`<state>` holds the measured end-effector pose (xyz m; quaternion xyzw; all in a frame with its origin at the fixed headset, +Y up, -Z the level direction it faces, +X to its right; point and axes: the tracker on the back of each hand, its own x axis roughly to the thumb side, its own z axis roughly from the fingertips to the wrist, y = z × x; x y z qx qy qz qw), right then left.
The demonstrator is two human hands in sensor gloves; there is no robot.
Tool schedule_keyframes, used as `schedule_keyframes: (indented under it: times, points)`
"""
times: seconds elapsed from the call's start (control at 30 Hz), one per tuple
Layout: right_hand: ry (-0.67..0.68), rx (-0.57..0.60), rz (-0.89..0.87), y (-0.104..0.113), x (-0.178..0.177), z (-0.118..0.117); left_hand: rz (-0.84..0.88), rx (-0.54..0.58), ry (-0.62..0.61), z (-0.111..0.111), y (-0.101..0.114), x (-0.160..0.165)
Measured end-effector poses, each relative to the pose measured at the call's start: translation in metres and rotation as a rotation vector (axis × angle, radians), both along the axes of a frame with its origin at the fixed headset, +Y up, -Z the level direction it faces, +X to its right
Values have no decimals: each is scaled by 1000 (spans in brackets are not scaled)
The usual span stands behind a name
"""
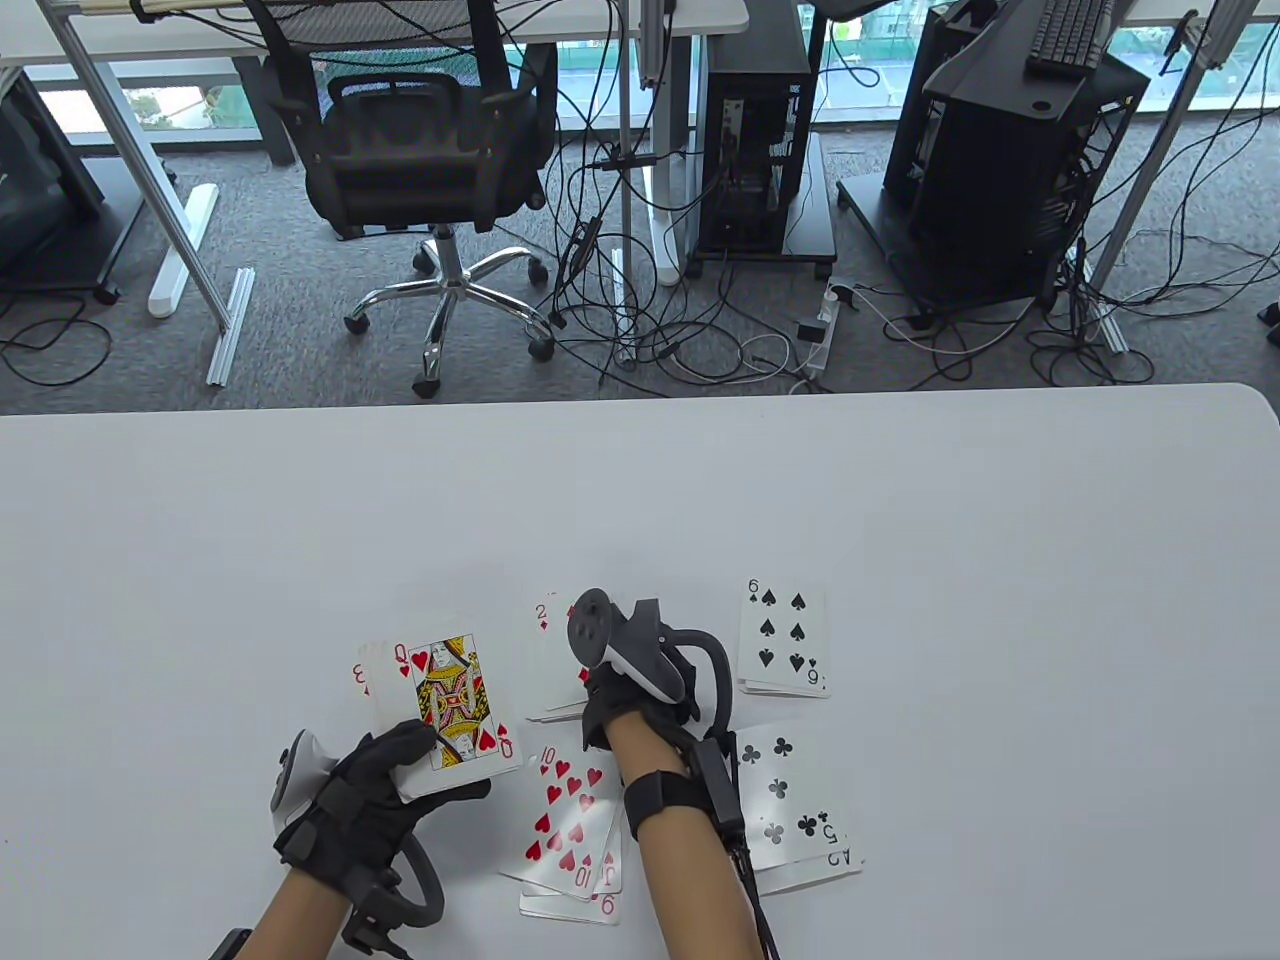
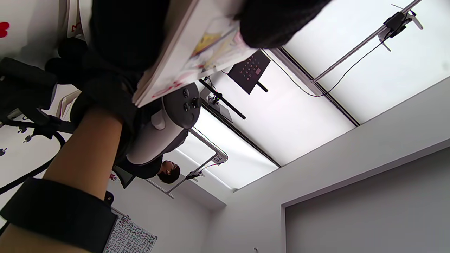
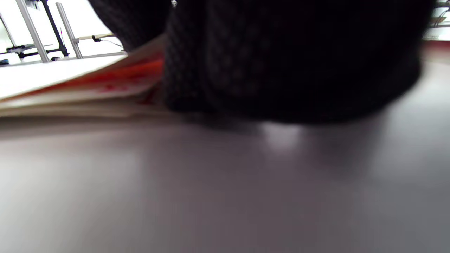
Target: Playing card suit sorting
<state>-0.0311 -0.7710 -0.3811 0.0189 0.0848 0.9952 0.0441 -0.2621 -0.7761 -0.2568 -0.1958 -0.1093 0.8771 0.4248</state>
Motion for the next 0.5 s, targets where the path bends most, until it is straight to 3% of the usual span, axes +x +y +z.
schedule_keyframes:
  times: [0.23,0.37,0.5]
  points:
    - [27,-3,86,1,-5,3,-4,-4,-4,0,0,0]
    - [60,51,-21,13,-5,8,-7,-4,-3,0,0,0]
    - [142,158,-237,39,-6,20,-13,-10,-2,0,-1,0]
